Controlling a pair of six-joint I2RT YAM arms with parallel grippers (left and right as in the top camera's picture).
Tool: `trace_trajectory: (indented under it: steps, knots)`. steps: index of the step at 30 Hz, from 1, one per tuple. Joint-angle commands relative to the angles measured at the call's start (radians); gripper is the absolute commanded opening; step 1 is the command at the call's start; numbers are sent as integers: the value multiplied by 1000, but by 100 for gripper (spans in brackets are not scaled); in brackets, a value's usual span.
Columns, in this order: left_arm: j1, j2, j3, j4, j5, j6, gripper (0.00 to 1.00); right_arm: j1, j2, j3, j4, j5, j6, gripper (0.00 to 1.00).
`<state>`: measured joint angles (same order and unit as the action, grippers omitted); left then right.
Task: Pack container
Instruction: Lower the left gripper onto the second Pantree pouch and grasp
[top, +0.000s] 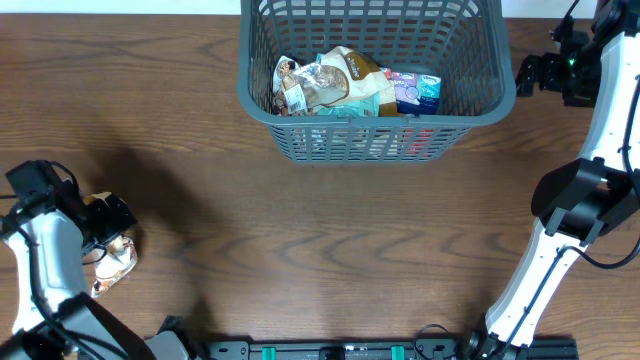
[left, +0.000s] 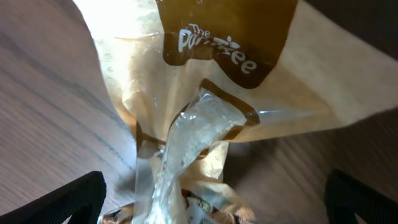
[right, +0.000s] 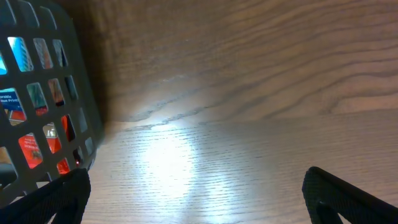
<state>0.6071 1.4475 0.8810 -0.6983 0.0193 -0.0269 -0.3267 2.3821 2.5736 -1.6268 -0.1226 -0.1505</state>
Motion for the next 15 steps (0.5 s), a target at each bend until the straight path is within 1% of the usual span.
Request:
trace_trajectory:
  steps: [1,7,12,15]
  knots:
    - [5,16,6,10,-8,-12,99,14,0,-5,-6,-4,-8,99]
    - [5,19,-30,57,-8,-12,99,14,0,-5,-8,-4,-6,99]
    - [5,19,-134,149,-1,-21,99,14,0,-4,-12,-4,-4,99]
    - [5,19,-175,179,0,-23,99,14,0,-5,-12,-4,-4,99]
